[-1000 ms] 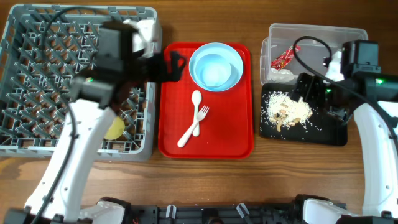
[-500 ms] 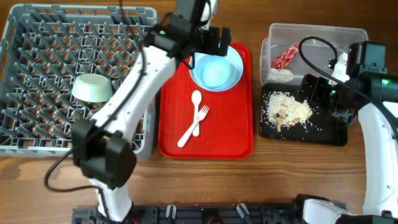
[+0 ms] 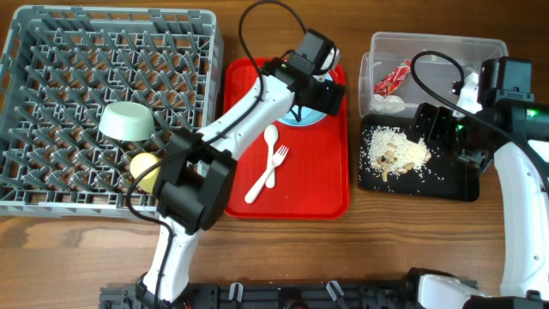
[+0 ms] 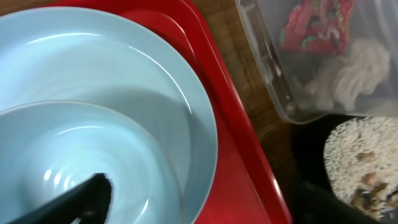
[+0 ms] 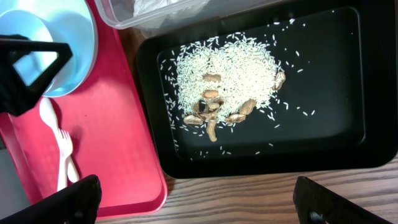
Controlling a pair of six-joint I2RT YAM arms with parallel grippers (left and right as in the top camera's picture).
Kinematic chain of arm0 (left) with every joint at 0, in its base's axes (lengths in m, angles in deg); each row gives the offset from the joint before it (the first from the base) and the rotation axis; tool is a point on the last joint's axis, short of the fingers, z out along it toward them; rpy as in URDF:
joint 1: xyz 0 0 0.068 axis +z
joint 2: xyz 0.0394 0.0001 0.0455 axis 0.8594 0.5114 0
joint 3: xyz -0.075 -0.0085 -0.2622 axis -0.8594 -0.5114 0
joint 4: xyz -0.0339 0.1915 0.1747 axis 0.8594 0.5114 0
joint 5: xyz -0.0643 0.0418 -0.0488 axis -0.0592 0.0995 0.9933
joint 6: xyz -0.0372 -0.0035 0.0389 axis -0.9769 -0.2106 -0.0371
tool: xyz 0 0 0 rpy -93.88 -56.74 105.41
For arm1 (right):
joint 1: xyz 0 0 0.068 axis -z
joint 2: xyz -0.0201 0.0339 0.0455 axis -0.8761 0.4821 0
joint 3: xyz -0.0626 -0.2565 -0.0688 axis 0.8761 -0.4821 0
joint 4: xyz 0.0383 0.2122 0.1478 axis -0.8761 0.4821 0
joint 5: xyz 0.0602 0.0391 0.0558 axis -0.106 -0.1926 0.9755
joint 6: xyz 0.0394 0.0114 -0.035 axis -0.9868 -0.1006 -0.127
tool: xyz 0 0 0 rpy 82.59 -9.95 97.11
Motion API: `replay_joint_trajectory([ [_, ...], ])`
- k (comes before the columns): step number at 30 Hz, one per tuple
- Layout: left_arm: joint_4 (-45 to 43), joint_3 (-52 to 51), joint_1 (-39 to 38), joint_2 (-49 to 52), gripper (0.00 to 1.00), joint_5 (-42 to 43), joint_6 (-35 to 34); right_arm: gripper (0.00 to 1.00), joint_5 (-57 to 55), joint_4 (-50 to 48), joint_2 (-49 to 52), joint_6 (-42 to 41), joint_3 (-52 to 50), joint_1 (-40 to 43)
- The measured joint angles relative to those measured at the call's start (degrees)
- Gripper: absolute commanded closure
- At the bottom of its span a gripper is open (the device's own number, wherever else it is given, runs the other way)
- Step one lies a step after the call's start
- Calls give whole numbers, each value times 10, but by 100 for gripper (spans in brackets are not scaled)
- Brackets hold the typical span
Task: Sort waste into correct bins and load items into the dishwasher rack
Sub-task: 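Reach the left gripper to the light-blue bowl on the plate and grasp it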
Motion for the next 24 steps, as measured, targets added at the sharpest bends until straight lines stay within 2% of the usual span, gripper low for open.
replay_joint_trajectory([
  [3, 1, 0, -2, 13, 40, -9, 7, 0, 0, 0, 0, 0, 0, 0],
  [8, 13, 0, -2, 27, 53, -38, 7, 0, 0, 0, 0, 0, 0, 0],
  [13, 23, 0, -2, 28, 74, -53, 8, 0, 0, 0, 0, 0, 0, 0],
  [17, 33, 0, -2, 30, 79, -54, 9, 0, 0, 1, 0, 0, 0, 0],
  [21, 45, 0, -2, 38, 88, -54, 9, 0, 0, 5, 0, 1, 0, 0],
  [23, 46, 0, -2, 43, 96, -57, 11, 0, 0, 5, 0, 2, 0, 0],
  [24, 46, 2, -2, 43, 96, -60, 11, 0, 0, 5, 0, 2, 0, 0],
])
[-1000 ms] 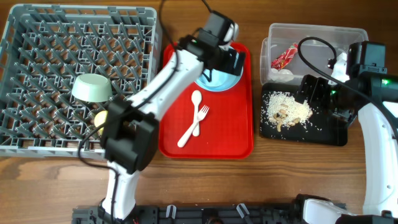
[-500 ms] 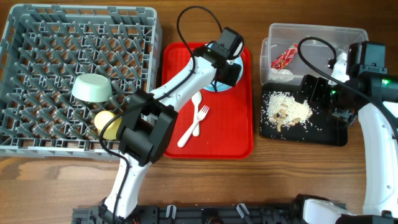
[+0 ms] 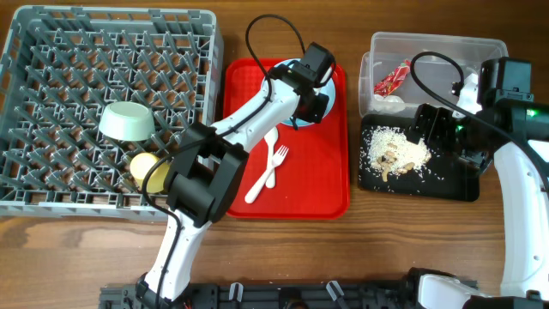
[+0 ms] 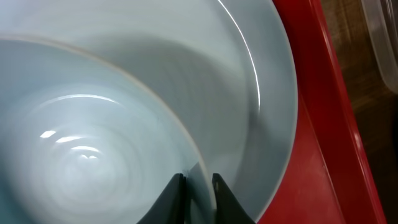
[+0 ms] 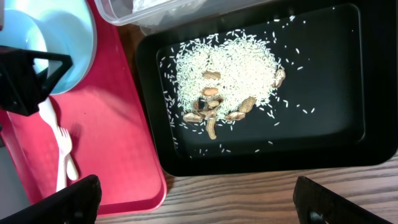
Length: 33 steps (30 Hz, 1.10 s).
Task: Sort waste into correct bins and load items into the dishwasher rack
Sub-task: 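Reach the left gripper to the light-blue bowl on the plate and grasp it, then carry the light-blue bowl with the left gripper into the dish rack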
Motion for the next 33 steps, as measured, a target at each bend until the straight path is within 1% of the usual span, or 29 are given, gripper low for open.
replay_joint_trajectory([
  [4, -1, 9, 0, -2, 96, -17, 3, 0, 0, 0, 0, 0, 0, 0],
  [11, 11, 9, 2, -25, 96, -21, 3, 0, 0, 2, 0, 0, 0, 0],
  [16, 49, 9, 16, -79, 96, -5, 2, 0, 0, 2, 0, 0, 0, 0],
  [19, 65, 9, 50, -130, 96, 23, 2, 0, 0, 2, 0, 0, 0, 0],
  [24, 72, 9, 146, -190, 96, 109, 2, 0, 0, 2, 0, 0, 0, 0],
  [25, 72, 9, 172, -197, 96, 137, 2, 0, 0, 2, 0, 0, 0, 0],
  [26, 73, 9, 219, -201, 96, 189, 2, 0, 0, 2, 0, 0, 0, 0],
  [33, 87, 9, 361, -199, 96, 368, 0, 0, 0, 2, 0, 0, 0, 0],
])
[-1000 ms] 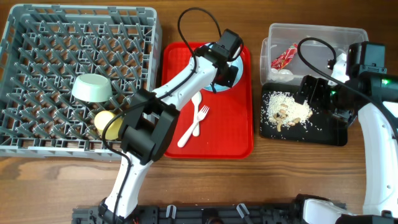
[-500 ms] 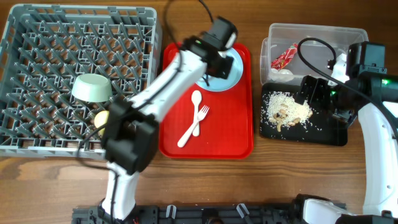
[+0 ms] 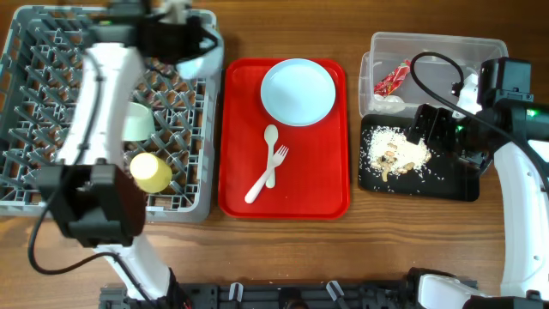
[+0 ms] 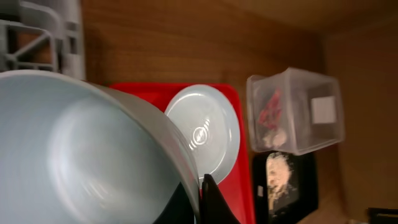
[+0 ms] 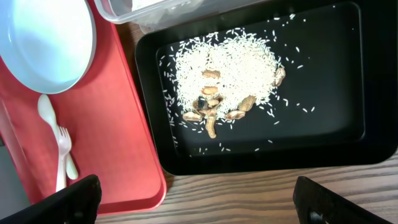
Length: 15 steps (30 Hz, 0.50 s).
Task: Sort waste into correct bins and load items into the dishwasher rack
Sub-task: 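Carry the light-blue bowl with the left gripper into the dish rack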
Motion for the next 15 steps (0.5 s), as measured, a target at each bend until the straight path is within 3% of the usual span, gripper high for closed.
replay_joint_trajectory([
  [5, 1, 0, 87, 17, 96, 94, 0, 0, 0, 0, 0, 0, 0, 0],
  [15, -2, 0, 150, 85, 96, 206, 0, 0, 0, 0, 0, 0, 0, 0],
])
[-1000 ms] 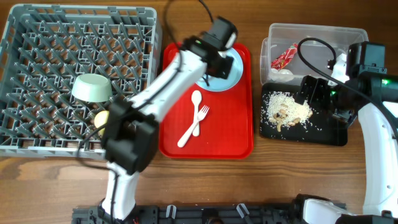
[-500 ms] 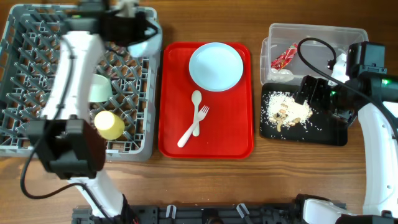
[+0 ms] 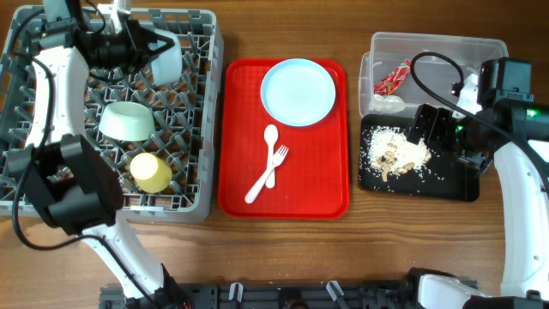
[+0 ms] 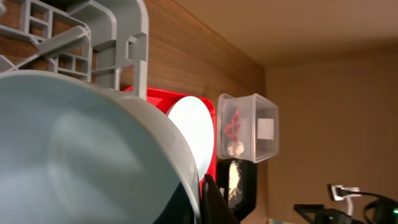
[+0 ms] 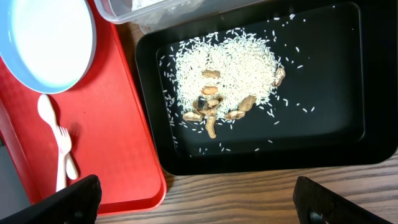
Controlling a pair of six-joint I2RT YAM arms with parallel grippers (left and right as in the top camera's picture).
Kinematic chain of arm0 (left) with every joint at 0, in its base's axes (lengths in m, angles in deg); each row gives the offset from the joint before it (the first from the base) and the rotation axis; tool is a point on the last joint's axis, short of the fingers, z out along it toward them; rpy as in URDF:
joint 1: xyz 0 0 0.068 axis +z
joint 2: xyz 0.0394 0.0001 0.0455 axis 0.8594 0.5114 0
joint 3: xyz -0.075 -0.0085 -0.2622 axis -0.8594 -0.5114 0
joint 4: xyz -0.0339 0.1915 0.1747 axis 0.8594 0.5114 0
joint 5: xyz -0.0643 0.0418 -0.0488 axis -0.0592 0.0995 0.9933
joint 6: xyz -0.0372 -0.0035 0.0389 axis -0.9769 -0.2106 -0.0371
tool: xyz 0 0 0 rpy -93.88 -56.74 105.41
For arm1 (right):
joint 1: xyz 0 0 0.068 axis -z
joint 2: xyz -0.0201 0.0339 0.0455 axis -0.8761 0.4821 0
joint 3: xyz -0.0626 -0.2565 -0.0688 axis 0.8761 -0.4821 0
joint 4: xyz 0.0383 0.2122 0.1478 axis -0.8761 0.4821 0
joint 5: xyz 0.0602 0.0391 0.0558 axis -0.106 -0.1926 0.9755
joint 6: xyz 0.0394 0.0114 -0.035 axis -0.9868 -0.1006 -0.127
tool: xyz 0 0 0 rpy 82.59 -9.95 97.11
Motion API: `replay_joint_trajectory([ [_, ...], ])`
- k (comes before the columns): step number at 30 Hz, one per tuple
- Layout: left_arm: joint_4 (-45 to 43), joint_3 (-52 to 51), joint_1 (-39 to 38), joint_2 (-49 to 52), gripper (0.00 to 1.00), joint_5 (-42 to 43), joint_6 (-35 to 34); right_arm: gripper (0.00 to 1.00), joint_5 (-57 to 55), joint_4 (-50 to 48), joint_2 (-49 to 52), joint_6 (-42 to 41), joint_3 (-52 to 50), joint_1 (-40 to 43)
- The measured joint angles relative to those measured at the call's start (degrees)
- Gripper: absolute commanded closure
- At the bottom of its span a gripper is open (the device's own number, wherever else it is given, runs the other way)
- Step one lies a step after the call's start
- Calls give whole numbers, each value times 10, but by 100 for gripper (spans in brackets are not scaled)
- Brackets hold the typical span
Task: Sort waste into correct bins and load items into the dishwasher rack
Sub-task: 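Carry the light-blue bowl with the left gripper into the dish rack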
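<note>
My left gripper (image 3: 151, 51) is shut on the rim of a pale blue bowl (image 3: 167, 60), held tilted over the far right part of the grey dishwasher rack (image 3: 51, 202). In the left wrist view the bowl (image 4: 81, 149) fills the left side, with my fingertips (image 4: 210, 200) pinching its rim. A light blue plate (image 3: 298, 92) and a white spoon and fork (image 3: 269, 163) lie on the red tray (image 3: 326, 193). My right gripper (image 5: 202, 208) is open above the black tray (image 5: 348, 143) of rice and peanuts (image 5: 227, 81).
The rack holds a pale green bowl (image 3: 127, 120) and a yellow cup (image 3: 151, 172). A clear bin (image 3: 429, 43) at the far right holds a red wrapper (image 3: 394, 79) and white tissue. The black tray (image 3: 459, 184) sits in front of it.
My left gripper with the bowl has moved a little left and inward from the rack's far right corner. The right arm and everything else are unchanged.
My left gripper was open over the bowl, which was stacked on the plate on the red tray. Then it was shut on the bowl's rim. Later the bowl was off the plate at the rack's far right corner, and now it is over the rack.
</note>
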Motion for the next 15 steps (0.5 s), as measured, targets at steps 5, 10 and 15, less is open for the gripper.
replay_joint_trajectory([
  [5, -7, 0, 22, 27, 95, 44, 0, 0, 0, 0, 0, 0, 0, 0],
  [10, -8, 0, 43, 31, 80, 59, 0, 0, 0, 0, 0, 0, 0, 0],
  [15, 7, 0, 68, 34, 69, 33, -2, 0, 0, 0, 0, 0, 0, 0],
])
